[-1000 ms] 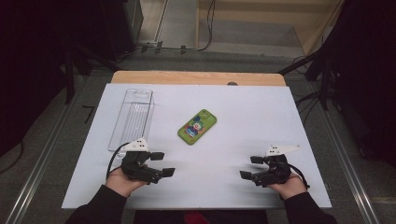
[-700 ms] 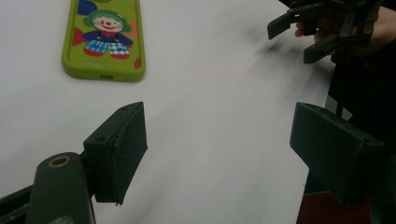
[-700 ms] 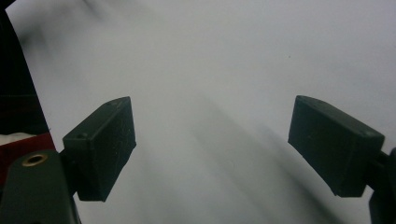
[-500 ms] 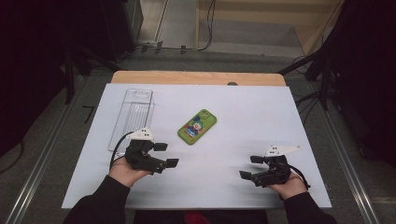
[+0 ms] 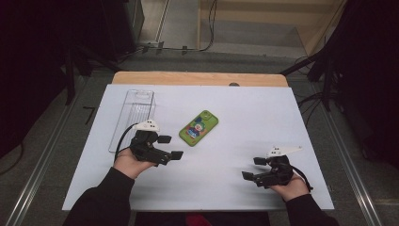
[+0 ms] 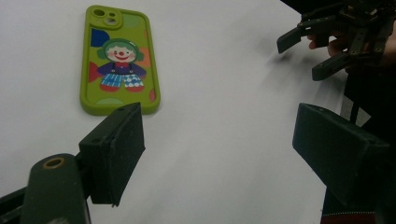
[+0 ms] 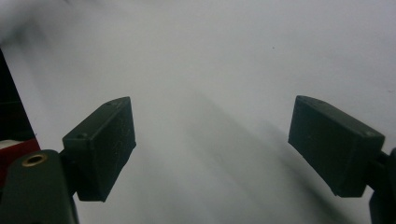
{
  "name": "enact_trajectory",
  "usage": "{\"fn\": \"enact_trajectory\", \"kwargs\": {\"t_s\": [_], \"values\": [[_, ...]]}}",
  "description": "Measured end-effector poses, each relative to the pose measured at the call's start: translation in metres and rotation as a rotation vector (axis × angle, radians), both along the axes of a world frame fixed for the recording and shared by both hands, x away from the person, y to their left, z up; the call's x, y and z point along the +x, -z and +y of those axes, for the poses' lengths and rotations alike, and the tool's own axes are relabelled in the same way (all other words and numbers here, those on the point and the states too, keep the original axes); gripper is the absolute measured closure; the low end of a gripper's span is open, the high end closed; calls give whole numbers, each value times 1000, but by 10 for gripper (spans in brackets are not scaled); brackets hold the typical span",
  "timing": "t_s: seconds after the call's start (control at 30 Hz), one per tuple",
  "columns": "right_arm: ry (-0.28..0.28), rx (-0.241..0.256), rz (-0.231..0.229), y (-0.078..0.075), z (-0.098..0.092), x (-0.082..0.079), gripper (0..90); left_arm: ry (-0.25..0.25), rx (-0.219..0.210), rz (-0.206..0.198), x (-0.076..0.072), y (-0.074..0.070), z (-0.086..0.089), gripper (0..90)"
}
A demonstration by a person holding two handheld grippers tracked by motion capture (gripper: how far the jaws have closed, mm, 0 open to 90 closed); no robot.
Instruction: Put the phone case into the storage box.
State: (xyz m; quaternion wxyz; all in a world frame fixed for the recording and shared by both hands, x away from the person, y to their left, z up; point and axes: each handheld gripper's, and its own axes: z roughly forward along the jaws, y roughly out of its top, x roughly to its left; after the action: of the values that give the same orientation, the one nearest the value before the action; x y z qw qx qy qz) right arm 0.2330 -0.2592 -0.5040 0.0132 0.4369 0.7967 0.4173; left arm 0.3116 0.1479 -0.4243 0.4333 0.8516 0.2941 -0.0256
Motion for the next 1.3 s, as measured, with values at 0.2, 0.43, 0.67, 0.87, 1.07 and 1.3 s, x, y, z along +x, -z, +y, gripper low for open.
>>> {"fn": "enact_trajectory", "kwargs": {"t_s": [0.2,0.43,0.67,0.87,1.07,1.3], "values": [[0,-2,17,-1,1,0,132,-20,6,3,8,0,-9,0],[-6,-3,8,-1,0,1,132,2,17,-1,19,1,-16,0],[-15,1,-1,-2,1,0,132,1,22,-19,31,-5,-22,0],[-9,5,0,-2,-1,2,132,3,23,-23,41,-5,-31,0],[-18,16,-1,-2,-2,2,132,3,26,-13,50,-3,-37,0],[-21,23,-6,-3,-2,1,133,4,11,-14,62,-2,-44,0]]}}
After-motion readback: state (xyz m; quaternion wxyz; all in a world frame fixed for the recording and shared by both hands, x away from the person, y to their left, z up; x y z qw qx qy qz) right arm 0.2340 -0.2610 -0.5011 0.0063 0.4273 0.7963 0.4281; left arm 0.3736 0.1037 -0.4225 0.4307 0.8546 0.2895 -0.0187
